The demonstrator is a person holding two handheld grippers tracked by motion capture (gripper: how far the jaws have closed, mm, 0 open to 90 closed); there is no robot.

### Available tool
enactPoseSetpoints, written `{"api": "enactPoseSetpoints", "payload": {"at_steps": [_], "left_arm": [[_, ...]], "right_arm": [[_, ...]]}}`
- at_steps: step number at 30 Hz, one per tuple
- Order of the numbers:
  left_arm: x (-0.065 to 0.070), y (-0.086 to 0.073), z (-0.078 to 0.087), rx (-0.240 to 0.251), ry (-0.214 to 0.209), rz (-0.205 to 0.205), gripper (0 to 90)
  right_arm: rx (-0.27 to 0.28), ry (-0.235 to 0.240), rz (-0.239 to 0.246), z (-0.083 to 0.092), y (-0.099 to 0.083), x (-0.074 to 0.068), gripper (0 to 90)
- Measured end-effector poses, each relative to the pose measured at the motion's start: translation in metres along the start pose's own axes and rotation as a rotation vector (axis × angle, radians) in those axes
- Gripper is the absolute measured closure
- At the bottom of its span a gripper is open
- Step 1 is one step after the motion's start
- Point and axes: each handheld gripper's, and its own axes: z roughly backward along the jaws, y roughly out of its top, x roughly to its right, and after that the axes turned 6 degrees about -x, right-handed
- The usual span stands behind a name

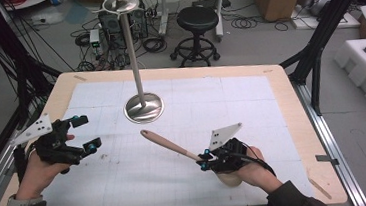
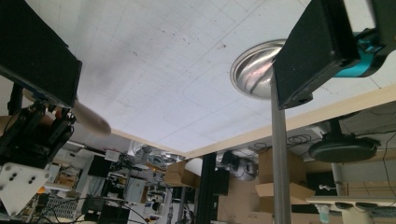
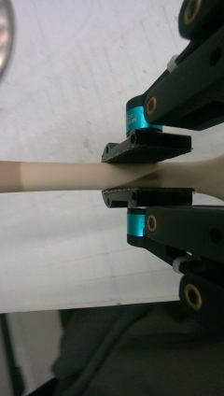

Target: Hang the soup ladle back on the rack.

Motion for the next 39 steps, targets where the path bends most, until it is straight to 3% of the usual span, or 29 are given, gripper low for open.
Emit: {"api": "enactPoseSetpoints", "payload": {"at_steps": [1, 2, 5, 13, 14, 16, 24, 34, 39], "left_arm": [[0.000, 0.000, 0.000, 0.000, 0.000, 0.000, 1.8], [0.000, 0.000, 0.000, -0.002, 0.002, -0.001, 1.8], [0.000, 0.001, 0.001, 0.005, 0.001, 0.000, 1.8], [-0.001, 0.000, 0.000, 0.002, 0.001, 0.000, 1.8], [-0.001, 0.000, 0.000, 0.002, 0.001, 0.000, 1.8], [-0.001, 0.000, 0.001, 0.002, 0.003, 0.001, 1.8], [-0.001, 0.000, 0.001, 0.001, 0.001, -0.002, 1.8], [0.000, 0.000, 0.000, -0.001, 0.003, -0.001, 1.8], [0.001, 0.001, 0.001, 0.001, 0.002, -0.006, 1.8]], "right_arm": [[0.000, 0.000, 0.000, 0.000, 0.000, 0.000, 78.0], [0.044, -0.024, -0.018, 0.003, -0.001, 0.001, 78.0], [0.102, -0.067, -0.014, 0.006, -0.001, -0.001, 78.0], [0.284, -0.114, -0.071, 0.011, 0.002, 0.003, 78.0], [0.284, -0.114, -0.071, 0.011, 0.002, 0.003, 78.0], [0.348, -0.147, -0.088, 0.014, 0.004, 0.004, 77.9], [0.461, -0.220, -0.124, 0.021, 0.007, 0.011, 77.9], [0.599, -0.269, -0.173, 0.030, 0.003, 0.019, 77.9], [0.645, -0.270, -0.197, 0.035, 0.000, 0.025, 77.9]]}}
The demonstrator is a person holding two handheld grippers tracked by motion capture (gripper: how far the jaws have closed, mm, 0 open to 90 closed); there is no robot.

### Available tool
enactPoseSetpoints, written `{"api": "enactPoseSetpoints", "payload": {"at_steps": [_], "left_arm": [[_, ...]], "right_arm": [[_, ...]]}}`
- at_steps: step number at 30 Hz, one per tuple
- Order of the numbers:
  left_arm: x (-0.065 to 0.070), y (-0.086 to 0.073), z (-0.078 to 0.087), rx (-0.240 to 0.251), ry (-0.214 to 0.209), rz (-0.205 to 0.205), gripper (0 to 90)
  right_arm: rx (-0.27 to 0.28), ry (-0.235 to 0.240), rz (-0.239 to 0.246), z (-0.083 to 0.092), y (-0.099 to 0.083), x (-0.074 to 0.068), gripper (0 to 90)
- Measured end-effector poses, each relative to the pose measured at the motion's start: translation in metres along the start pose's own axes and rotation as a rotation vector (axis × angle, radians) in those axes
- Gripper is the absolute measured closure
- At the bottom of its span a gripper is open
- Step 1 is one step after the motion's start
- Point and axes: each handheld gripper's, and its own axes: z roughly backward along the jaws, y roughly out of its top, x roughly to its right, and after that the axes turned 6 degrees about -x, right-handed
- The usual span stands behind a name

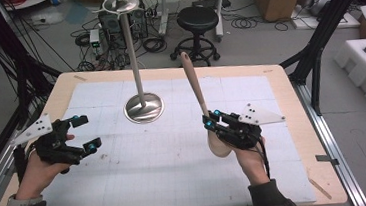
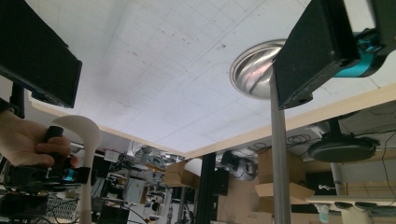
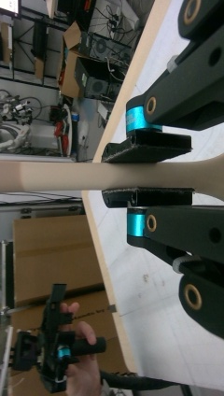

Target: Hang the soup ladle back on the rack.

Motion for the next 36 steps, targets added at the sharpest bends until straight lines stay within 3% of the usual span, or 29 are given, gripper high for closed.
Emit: {"api": "enactPoseSetpoints", "payload": {"at_steps": [15, 36], "left_arm": [[0.002, 0.001, -0.002, -0.009, 0.002, -0.010, 1.8], [0.001, 0.001, -0.002, -0.008, -0.002, -0.006, 1.8]], "right_arm": [[0.012, -0.032, 0.004, -0.006, 0.019, 0.020, 78.0], [-0.005, 0.031, 0.009, -0.029, 0.054, 0.044, 78.0]]}}
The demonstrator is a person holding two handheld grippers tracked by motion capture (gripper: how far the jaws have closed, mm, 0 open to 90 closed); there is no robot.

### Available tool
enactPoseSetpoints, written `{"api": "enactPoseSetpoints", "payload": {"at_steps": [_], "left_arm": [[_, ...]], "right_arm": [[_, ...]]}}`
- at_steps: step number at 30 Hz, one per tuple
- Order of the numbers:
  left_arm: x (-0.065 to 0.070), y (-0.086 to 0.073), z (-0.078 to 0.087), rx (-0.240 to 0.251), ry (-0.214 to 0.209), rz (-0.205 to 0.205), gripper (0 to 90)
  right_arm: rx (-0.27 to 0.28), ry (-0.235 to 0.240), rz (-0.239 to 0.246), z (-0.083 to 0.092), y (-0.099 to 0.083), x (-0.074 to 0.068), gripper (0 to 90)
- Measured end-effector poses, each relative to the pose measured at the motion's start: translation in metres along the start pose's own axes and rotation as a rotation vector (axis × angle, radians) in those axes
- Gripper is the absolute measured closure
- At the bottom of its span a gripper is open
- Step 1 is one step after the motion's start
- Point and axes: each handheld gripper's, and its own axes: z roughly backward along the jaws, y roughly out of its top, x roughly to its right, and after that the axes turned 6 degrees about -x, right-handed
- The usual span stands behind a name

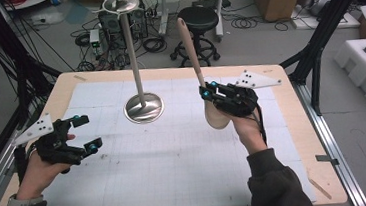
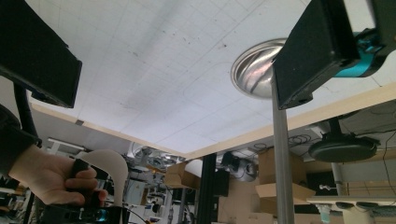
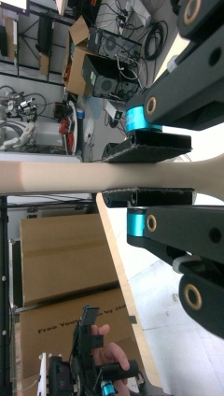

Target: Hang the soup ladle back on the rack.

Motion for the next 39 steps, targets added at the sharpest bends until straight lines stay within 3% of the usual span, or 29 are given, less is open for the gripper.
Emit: {"api": "enactPoseSetpoints", "payload": {"at_steps": [23, 39], "left_arm": [[0.000, 0.001, 0.002, 0.015, -0.004, 0.002, 1.8], [-0.001, 0.001, 0.004, 0.025, -0.003, 0.008, 1.8]], "right_arm": [[-0.052, 0.051, 0.025, -0.034, 0.031, 0.011, 78.0], [-0.063, 0.049, 0.046, -0.054, 0.045, 0.015, 78.0]]}}
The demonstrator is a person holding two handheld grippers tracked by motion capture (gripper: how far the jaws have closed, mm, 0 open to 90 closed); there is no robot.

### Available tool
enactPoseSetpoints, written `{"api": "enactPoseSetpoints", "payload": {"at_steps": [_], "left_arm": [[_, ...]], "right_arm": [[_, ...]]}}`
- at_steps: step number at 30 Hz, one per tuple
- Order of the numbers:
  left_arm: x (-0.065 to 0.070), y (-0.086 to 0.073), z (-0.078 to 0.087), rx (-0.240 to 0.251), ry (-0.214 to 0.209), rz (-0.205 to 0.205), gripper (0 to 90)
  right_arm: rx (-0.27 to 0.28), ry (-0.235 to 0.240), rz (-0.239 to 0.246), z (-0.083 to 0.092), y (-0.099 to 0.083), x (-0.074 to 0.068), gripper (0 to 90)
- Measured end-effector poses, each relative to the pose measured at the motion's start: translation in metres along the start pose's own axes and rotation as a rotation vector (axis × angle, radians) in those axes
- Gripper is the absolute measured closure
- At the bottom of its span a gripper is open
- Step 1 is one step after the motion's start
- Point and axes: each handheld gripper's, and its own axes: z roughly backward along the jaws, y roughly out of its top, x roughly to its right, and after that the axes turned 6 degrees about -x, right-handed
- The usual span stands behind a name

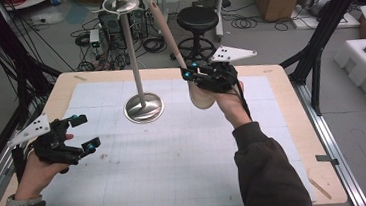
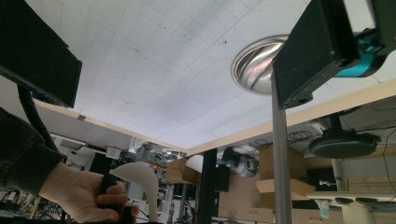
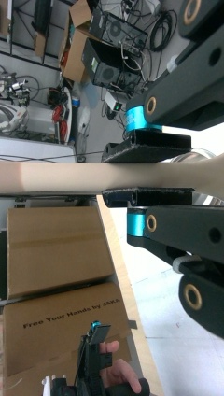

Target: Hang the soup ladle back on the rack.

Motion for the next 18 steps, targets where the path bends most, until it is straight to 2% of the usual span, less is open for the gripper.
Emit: {"api": "enactPoseSetpoints", "payload": {"at_steps": [18], "left_arm": [[-0.0007, 0.0002, 0.0018, 0.004, -0.002, 0.000, 1.8]], "right_arm": [[-0.014, 0.017, -0.004, -0.0090, 0.0036, 0.0033, 78.0]]}}
